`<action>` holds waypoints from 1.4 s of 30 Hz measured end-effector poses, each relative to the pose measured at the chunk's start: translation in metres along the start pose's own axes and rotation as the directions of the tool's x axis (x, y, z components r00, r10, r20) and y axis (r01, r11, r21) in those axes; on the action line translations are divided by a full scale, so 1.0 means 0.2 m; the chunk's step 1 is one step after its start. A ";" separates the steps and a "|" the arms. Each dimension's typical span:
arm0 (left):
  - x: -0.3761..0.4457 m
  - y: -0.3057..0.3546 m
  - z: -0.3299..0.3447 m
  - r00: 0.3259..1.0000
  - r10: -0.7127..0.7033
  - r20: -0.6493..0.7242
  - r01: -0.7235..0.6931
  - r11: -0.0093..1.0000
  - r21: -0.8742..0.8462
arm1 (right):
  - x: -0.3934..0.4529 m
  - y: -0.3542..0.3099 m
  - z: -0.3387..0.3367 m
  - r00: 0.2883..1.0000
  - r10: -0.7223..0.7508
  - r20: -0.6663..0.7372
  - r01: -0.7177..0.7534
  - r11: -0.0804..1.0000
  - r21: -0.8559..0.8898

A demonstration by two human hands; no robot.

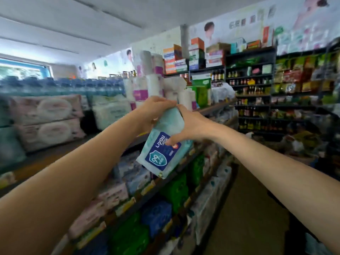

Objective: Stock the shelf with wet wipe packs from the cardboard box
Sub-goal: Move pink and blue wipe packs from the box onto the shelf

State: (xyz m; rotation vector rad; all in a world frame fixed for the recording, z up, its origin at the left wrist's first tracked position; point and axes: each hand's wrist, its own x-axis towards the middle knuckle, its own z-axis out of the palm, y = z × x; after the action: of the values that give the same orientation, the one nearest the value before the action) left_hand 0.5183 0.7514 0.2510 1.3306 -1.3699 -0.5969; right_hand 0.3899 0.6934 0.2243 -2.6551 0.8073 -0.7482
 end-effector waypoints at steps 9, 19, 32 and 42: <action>-0.28 -0.02 -1.20 0.987 -0.138 0.087 0.067 0.830 0.553 | 0.62 -0.71 0.03 0.932 -0.315 -0.182 0.360 0.870 0.338; -0.56 0.28 -1.57 0.910 -0.254 -0.328 0.393 0.280 0.876 | 1.03 -1.08 0.44 0.775 -0.632 -0.003 0.442 0.540 0.716; -0.56 0.05 -1.92 0.717 -0.248 -0.652 0.630 -0.172 0.757 | 1.33 -1.37 1.01 0.862 -0.495 0.112 0.265 0.627 0.732; -0.53 -0.05 -1.83 0.866 -0.007 -0.500 0.489 -0.196 0.850 | 1.30 -1.34 1.02 0.853 -0.476 0.215 0.210 0.690 0.693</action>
State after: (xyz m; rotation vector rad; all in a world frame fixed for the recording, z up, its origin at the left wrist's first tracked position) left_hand 0.8301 0.9614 0.3124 2.9213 -1.1000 0.8317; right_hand 0.8048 0.7815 0.2614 -2.1855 -0.0977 -0.4386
